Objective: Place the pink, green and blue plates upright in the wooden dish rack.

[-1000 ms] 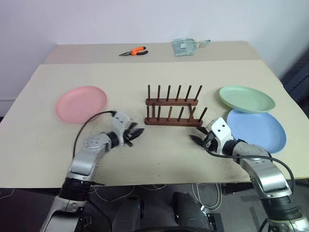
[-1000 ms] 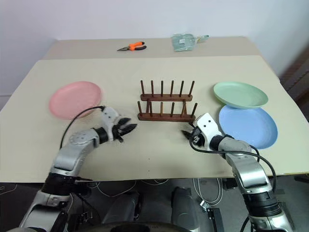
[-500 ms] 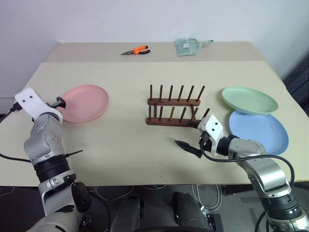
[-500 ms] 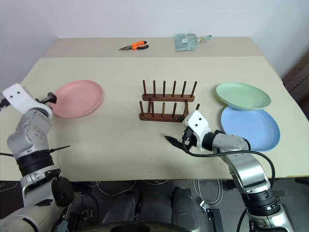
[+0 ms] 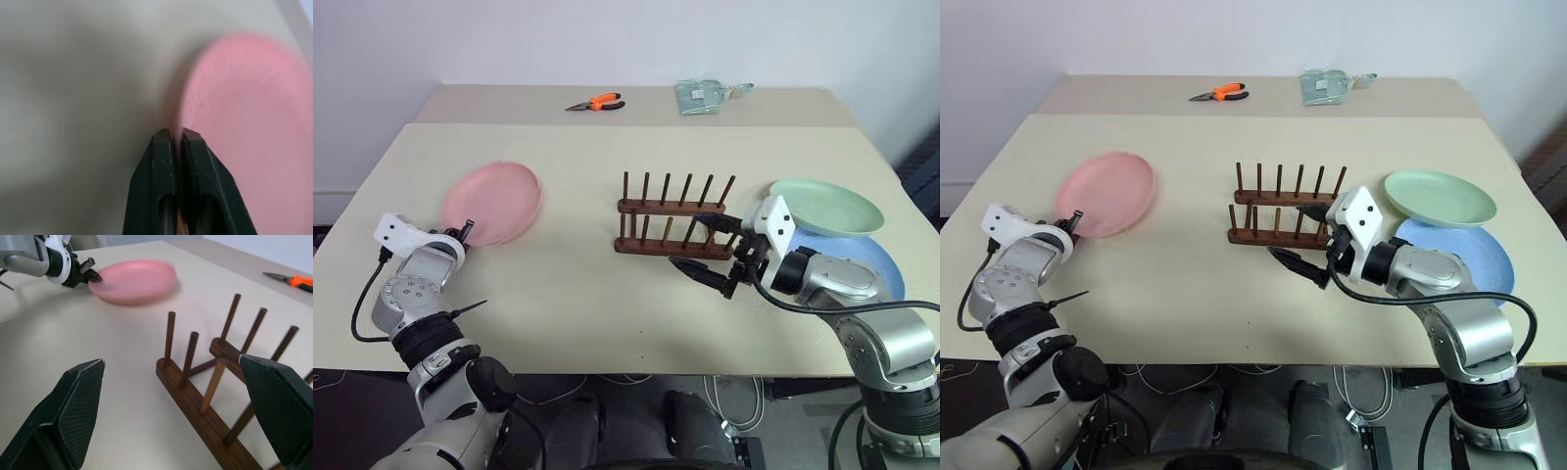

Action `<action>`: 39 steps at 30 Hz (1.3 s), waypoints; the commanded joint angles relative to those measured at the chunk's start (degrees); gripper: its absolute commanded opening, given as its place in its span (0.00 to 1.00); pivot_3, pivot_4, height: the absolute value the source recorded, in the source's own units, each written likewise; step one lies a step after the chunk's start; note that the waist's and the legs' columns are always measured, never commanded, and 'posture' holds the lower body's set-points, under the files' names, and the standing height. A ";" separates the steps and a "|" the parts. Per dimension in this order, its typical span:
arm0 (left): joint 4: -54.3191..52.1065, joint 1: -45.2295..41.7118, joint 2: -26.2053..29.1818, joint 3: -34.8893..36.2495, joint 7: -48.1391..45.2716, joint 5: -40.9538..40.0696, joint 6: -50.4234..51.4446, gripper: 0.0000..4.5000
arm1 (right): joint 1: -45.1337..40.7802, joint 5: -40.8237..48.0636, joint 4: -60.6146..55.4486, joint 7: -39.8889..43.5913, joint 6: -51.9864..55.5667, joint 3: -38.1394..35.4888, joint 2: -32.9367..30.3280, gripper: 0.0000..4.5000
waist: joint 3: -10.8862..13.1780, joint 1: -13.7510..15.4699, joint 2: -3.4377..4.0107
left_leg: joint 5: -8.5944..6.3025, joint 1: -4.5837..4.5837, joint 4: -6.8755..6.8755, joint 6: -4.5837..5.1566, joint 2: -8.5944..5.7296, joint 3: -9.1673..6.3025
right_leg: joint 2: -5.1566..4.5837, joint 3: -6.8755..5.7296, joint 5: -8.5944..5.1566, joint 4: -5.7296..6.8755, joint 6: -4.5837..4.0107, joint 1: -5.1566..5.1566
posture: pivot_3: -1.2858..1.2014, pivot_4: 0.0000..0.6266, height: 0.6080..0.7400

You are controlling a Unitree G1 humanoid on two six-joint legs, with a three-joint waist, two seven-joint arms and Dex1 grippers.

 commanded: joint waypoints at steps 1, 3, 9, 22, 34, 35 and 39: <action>-9.87 -1.72 0.53 -13.27 -10.87 0.47 -3.91 0.01 | -5.85 -4.52 -3.16 -1.10 -3.30 3.12 -1.77 1.00 | 0.09 -0.10 -0.14 | 0.00 -0.03 0.02 -0.01 0.00 0.01 | 0.00 0.00 0.01 0.00 -0.01 -0.02 | 0.52 0.24 1.00; -13.14 -2.99 0.73 -18.53 -13.55 1.64 -5.57 0.01 | -9.30 -10.63 -2.23 -1.48 -7.08 7.91 -2.65 1.00 | 0.11 -0.17 -0.17 | 0.01 -0.03 0.01 -0.02 0.01 0.05 | 0.00 0.01 0.03 -0.03 -0.05 -0.05 | 0.52 0.24 1.00; -18.92 -9.89 0.57 -30.69 -16.39 4.57 -6.99 0.01 | -23.27 -32.44 10.57 -4.20 -24.27 23.25 -0.59 1.00 | 0.11 -1.18 -0.17 | 0.02 0.01 -0.08 -0.04 0.04 0.19 | 0.01 0.10 0.04 -0.09 -0.04 -0.10 | 0.52 0.24 1.00; -21.35 -12.27 -1.08 -31.98 -17.03 1.67 -3.62 0.00 | -29.85 -54.04 29.75 -11.81 -43.78 27.00 0.62 0.14 | 0.13 -1.56 -0.17 | 0.06 -0.02 -0.12 -0.09 0.02 0.15 | 0.01 0.12 0.04 -0.09 -0.05 -0.16 | 0.52 0.24 1.00; -18.39 -15.02 -3.90 -20.04 -11.54 -5.21 -12.12 0.64 | -24.36 -46.26 21.79 -12.76 -40.82 15.91 4.39 0.00 | 0.17 -1.56 -0.23 | 0.07 -0.02 -0.12 -0.11 0.03 0.12 | 0.03 0.13 0.05 -0.11 -0.06 -0.14 | 0.52 0.24 1.00; -17.92 -14.07 -1.88 -21.28 -12.40 -2.85 -13.07 0.64 | -22.91 -41.60 19.51 -11.62 -38.12 12.93 5.30 0.00 | 0.17 -1.57 -0.22 | 0.07 0.00 -0.14 -0.11 0.03 0.12 | 0.04 0.13 0.04 -0.11 -0.06 -0.12 | 0.52 0.24 1.00; -18.11 -4.68 8.08 -32.06 -25.24 5.45 -16.51 0.64 | -17.10 -10.69 7.41 -8.39 -14.87 -3.93 9.86 0.00 | 0.16 -1.51 -0.16 | 0.04 0.03 -0.16 -0.05 0.03 0.09 | 0.08 0.17 0.05 -0.12 -0.07 -0.07 | 0.52 0.24 1.00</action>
